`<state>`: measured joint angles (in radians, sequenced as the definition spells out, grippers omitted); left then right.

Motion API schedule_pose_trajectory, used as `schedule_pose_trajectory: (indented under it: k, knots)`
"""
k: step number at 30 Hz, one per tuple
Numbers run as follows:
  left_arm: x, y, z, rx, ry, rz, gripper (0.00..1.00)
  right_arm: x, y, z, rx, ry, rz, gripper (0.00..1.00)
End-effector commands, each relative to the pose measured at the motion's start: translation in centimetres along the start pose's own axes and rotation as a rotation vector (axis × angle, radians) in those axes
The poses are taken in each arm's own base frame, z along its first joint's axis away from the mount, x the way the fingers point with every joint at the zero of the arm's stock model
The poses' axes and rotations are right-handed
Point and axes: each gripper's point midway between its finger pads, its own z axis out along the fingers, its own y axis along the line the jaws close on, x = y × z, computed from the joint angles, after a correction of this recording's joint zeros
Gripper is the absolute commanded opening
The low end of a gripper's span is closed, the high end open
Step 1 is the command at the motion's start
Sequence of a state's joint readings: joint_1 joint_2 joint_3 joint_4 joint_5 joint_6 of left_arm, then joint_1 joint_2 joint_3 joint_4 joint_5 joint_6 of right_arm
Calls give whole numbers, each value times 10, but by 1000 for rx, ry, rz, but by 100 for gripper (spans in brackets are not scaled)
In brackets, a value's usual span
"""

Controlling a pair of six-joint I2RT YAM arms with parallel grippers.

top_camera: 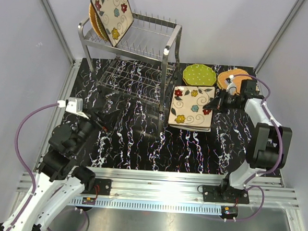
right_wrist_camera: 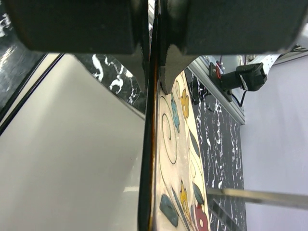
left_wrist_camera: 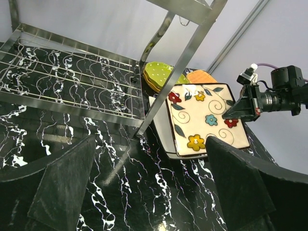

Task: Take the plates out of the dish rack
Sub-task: Place the plate on the table

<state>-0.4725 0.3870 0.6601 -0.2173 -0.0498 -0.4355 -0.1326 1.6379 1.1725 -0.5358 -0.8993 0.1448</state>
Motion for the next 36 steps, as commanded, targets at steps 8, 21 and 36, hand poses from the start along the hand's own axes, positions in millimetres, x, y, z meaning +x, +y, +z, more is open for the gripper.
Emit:
schedule_pose_trajectory:
  k: [8,21,36]
  knots:
    - [-12,9,2,-49,-55,23,99,-44,18,7,-156,0,-69,0]
    - [-15,7,13,-51,-58,37,99,-52,-1,21,-157,26,-28,1]
    - [-18,7,15,-51,-65,38,99,-40,-31,30,-131,83,26,8]
